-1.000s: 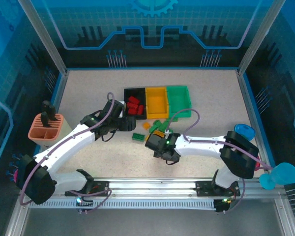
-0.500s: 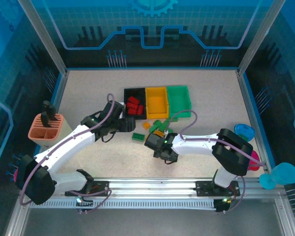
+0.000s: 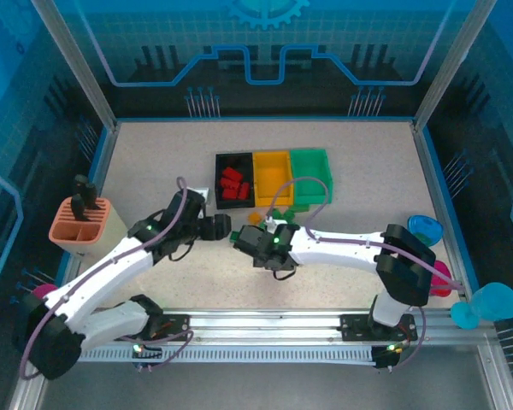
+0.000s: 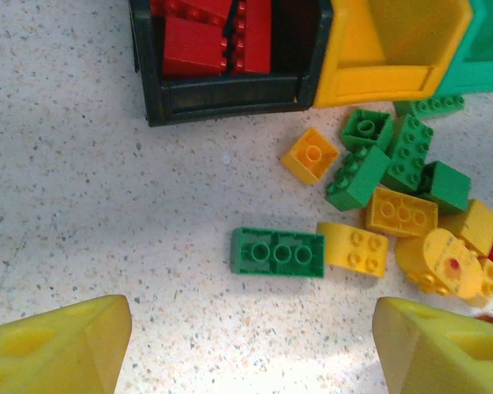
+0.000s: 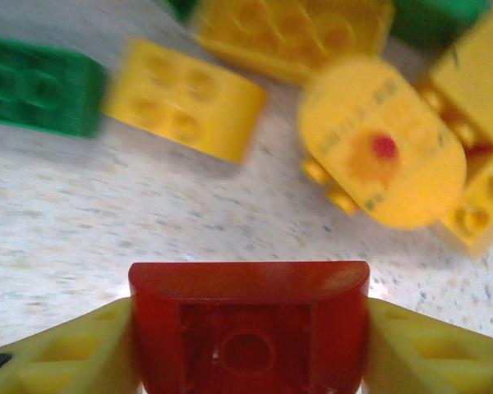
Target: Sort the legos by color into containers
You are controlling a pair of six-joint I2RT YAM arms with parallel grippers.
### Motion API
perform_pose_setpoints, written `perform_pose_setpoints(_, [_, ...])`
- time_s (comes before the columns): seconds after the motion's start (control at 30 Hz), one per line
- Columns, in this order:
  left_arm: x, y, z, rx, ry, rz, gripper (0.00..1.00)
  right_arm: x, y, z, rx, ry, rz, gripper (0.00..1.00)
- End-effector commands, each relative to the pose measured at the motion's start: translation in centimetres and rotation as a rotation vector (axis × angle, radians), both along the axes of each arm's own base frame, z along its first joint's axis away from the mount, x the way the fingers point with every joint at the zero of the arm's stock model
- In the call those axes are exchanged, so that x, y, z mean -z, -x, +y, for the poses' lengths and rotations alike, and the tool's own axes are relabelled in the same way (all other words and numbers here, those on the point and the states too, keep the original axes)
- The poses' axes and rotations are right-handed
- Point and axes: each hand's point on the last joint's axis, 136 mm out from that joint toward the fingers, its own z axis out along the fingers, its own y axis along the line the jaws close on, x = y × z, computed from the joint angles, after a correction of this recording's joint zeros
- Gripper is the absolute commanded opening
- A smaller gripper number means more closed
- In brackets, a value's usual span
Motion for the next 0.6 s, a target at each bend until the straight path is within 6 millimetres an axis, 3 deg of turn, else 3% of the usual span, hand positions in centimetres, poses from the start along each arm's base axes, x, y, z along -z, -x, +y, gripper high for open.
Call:
perform_pose_setpoints(0.0, [0.1,0.7,-0.3,0.007,0.043,-0.011,0.78,-2.5,-2.1,0.0,-0.081,0.088,-0.088,0.59])
perform_pose_setpoints(0.2, [2.3,2.7,0.0,0.009,0.020,0.042,0.76,-5.3,-6.6,3.7,-0.192,0.003,-0.120,0.58])
perform_pose_setpoints(0.37, [2.0,3.9,0.3,0.002,0.056,0.007,0.76,-7.0,-11.3,6.1,-0.244,-0.052,-0.124,0.57])
perform_pose_setpoints(0.57, [0.8,4.8,0.4,0.018,0.099,-0.040,0.75,-7.7,-17.4,8.1,-0.277,-0.080,-0.135,0.56])
